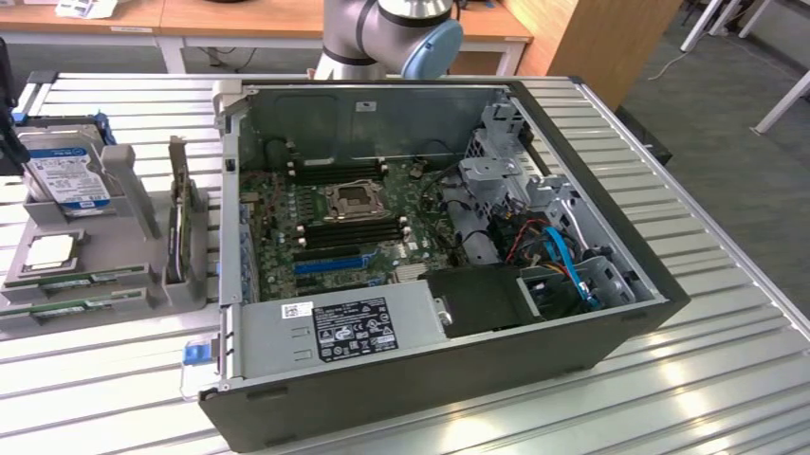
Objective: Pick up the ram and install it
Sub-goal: 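Pick up the ram and move it above insertion slot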
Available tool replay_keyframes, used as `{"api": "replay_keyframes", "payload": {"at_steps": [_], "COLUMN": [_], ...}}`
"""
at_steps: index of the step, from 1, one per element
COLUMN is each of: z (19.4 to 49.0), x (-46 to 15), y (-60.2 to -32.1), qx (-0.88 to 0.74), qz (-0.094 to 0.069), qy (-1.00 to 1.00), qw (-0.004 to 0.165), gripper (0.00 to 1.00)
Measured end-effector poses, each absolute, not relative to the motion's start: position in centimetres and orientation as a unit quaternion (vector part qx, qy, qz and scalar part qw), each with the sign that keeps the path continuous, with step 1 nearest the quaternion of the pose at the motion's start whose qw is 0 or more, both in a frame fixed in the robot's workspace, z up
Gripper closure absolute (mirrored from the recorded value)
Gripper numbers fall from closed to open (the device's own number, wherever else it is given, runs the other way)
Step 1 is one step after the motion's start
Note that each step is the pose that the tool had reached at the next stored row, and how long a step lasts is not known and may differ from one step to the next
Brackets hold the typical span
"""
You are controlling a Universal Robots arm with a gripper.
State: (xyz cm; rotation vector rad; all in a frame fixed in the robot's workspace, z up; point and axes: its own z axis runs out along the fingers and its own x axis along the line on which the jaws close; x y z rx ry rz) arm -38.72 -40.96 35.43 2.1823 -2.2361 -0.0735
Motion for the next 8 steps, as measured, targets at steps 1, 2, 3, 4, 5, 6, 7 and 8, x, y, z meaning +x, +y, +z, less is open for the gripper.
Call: {"api": "replay_keyframes", "payload": {"at_steps": [1,2,3,4,5,6,7,8], "z": [35.43,35.43,35.44,35.43,35.43,35.44,35.44,35.43], "x": [-38.72,-38.72,-38.72,-38.72,-38.72,-38.72,-38.72,-38.72], "y": [-40.97,-40.96,-40.96,-40.97,-40.96,-40.96,-40.96,-40.96], "qx": [0.698,0.698,0.698,0.698,0.698,0.698,0.698,0.698], "qz": [-0.024,-0.024,-0.024,-0.024,-0.024,-0.024,-0.024,-0.024], "qy": [-0.715,-0.715,-0.715,-0.715,-0.715,-0.715,-0.715,-0.715], "qw": [0.008,0.008,0.008,0.008,0.008,0.008,0.008,0.008], "gripper": [0.76,0.76,0.75,0.75,0.69,0.69,0.69,0.69]}}
